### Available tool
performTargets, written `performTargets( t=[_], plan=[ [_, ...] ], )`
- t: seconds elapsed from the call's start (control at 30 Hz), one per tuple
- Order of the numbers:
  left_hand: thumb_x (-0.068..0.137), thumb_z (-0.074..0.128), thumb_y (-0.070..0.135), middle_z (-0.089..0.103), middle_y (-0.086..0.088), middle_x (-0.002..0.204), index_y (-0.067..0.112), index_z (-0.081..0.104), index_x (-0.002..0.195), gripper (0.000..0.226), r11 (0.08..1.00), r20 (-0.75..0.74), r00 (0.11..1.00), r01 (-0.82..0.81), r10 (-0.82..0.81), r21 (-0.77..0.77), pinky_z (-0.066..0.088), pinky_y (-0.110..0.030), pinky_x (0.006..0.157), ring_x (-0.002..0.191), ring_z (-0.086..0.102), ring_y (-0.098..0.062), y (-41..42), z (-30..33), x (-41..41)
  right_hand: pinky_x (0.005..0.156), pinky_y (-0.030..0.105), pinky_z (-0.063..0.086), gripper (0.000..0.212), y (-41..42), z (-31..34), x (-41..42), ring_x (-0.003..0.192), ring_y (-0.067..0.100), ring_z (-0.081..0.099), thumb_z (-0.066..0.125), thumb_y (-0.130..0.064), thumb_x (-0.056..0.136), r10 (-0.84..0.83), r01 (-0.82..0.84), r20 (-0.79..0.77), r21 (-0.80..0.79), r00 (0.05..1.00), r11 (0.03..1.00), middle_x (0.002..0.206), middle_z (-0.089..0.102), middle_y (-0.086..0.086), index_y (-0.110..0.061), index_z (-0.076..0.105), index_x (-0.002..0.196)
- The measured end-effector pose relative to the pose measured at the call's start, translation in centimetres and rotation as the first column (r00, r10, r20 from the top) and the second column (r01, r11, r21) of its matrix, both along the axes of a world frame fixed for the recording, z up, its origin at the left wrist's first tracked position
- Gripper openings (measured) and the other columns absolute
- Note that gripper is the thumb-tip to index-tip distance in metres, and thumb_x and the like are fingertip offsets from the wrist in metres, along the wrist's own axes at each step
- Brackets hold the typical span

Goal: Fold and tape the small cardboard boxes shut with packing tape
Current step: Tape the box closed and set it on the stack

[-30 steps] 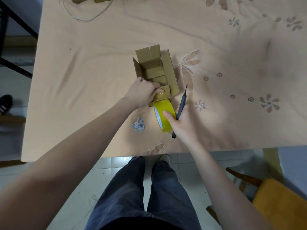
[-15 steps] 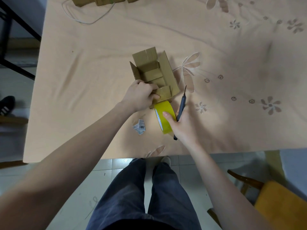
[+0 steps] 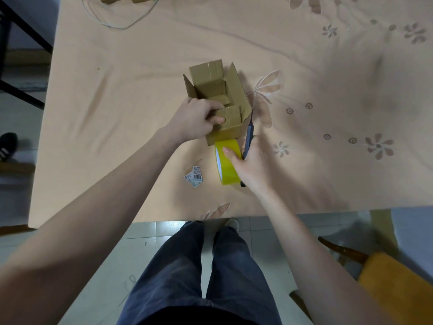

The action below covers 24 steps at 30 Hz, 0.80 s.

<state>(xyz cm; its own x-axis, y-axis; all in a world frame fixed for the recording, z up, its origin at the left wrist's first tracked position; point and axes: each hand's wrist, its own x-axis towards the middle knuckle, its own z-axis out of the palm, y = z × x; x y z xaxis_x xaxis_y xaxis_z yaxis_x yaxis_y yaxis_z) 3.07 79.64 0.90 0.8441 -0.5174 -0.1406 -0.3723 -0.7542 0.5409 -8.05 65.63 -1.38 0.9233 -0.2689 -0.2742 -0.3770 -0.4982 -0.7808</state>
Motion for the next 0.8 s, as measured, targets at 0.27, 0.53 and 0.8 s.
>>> performTargets(
  t=[0.27,0.53,0.8],
  plan=[
    [0.092,0.056,0.023,0.065,-0.002,0.083,0.018,0.065,0.105,0.016,0.994,-0.01,0.995,0.099,-0.099,0.034,0.028,-0.027,0.079,0.087,0.054,-0.03,-0.6,0.8,0.3,0.06,0.031,0.042,0.04,-4.2,1.6,-1.3,0.066,0.019,0.057,0.041,-0.052,0.095,0.131,-0.11,0.116,-0.175,0.985,0.978,0.074,0.06,0.004,-0.013,0.048,0.098],
    [0.093,0.056,0.024,0.056,0.007,0.082,0.022,0.065,0.111,0.02,0.991,-0.015,0.992,0.122,-0.122,0.058,0.027,-0.03,0.084,0.092,0.053,-0.029,-0.9,1.2,0.4,0.062,0.042,0.047,0.022,-6.0,4.0,1.2,0.073,0.028,0.055,0.044,-0.039,0.095,0.563,-0.535,-0.122,-0.527,0.817,0.66,0.071,0.055,0.003,-0.023,0.048,0.08],
    [0.093,0.056,0.025,0.054,0.008,0.082,0.022,0.065,0.112,0.021,0.993,-0.011,0.994,0.105,-0.104,0.055,0.025,-0.029,0.084,0.095,0.054,-0.029,-0.7,1.1,0.2,0.063,0.036,0.045,0.024,-4.3,4.4,3.1,0.086,0.034,0.059,0.049,-0.045,0.094,0.575,-0.537,-0.111,-0.531,0.811,0.656,0.084,0.063,0.008,-0.025,0.063,0.093]
  ],
)
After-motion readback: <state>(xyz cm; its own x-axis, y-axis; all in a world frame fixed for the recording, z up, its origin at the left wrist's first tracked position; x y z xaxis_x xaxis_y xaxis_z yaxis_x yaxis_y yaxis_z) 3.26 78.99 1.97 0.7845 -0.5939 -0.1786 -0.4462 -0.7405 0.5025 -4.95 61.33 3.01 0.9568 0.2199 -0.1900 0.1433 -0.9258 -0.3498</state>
